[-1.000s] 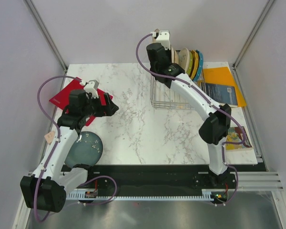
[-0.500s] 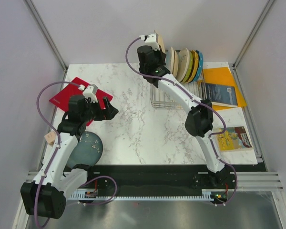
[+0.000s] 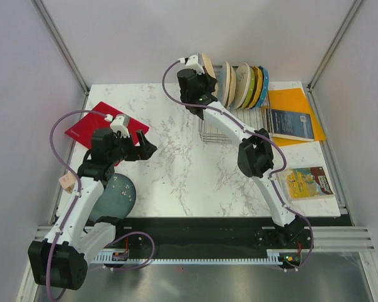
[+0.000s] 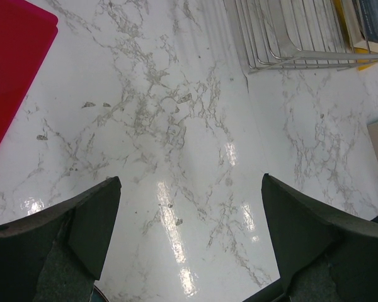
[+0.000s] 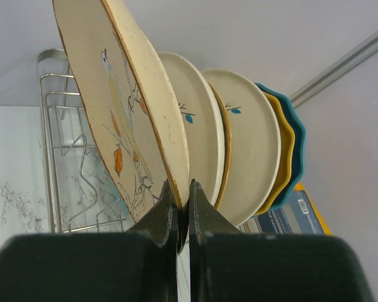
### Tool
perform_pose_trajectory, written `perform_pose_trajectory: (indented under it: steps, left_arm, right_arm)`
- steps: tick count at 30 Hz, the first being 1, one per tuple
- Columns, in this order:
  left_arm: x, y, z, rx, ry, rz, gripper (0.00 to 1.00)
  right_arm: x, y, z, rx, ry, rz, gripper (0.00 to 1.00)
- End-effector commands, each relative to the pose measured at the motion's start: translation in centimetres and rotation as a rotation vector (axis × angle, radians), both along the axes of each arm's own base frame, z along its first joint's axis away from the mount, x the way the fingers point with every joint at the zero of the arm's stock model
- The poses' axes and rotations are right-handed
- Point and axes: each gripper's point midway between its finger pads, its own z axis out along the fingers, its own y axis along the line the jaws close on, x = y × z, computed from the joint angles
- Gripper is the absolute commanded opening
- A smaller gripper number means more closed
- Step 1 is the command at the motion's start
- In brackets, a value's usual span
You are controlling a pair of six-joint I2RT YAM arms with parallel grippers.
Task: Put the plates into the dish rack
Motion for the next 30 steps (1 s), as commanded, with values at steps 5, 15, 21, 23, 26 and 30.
perform_pose_trajectory:
  steps: [5, 15, 21, 23, 26, 30]
  left_arm:
    - [0.3, -0.6, 0.9, -0.041, -0.050, -0.028, 0.99]
    - [-0.1, -0.6, 0.6, -0.040, -0.052, -0.030, 1.00]
    - [-0.2, -0.4, 0.3, -0.032, -0.053, -0.026, 1.00]
    - [-0.2, -0.4, 0.2, -0.030, -0.049, -0.026, 1.00]
    - [-0.1, -0.4, 0.1, -0.031, -0.047, -0.024, 1.00]
    - [-0.2, -0.4, 0.0, -0.032, -0.037, -0.028, 1.00]
  right_arm:
    - [-0.3, -2.8, 7.5, 0.127, -0.228, -0.136, 0.00]
    - [0.7, -2.4, 3.9, 0.068, -0.162, -0.128, 0.00]
    - [0.9, -2.0, 1.8, 0.064, -0.123, -0.118, 0.00]
    - [0.9, -2.0, 1.0, 0.070, -0.115, -0.122, 0.00]
    - [1.0, -1.8, -0.1, 0.060, -0.098, -0.122, 0.00]
    - [0.8, -2.2, -1.1, 0.033, -0.074, -0.143, 0.03]
